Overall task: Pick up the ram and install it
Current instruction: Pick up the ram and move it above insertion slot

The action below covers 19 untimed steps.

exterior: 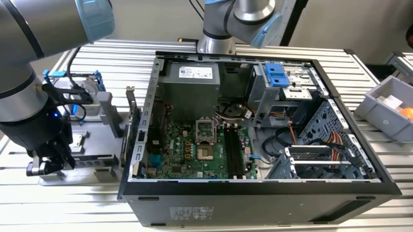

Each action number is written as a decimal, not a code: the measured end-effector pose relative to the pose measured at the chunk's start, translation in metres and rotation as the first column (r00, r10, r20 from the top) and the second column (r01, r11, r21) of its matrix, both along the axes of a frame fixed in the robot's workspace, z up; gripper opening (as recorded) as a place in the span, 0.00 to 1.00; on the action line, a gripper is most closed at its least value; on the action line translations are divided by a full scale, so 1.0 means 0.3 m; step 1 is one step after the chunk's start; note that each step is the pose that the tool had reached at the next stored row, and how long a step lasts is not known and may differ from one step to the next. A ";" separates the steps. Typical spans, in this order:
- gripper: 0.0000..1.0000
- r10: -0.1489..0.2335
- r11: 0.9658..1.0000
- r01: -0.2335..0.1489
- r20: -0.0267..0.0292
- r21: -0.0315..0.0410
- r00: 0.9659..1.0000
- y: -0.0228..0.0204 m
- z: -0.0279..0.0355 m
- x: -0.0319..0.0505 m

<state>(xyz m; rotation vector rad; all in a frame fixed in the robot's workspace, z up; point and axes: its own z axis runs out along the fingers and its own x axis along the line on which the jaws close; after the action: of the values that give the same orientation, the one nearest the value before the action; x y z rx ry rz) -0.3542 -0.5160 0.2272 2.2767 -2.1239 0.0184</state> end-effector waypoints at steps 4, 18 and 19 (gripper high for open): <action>0.00 0.000 1.000 0.000 0.000 0.000 1.000 0.000 0.000 0.000; 0.00 -0.022 1.000 0.022 0.000 0.000 1.000 0.000 0.038 0.000; 0.00 -0.023 1.000 0.023 0.000 0.000 1.000 0.000 0.044 0.000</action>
<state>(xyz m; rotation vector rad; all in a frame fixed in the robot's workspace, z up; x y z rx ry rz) -0.3542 -0.5160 0.2405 2.2518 -2.1501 0.0179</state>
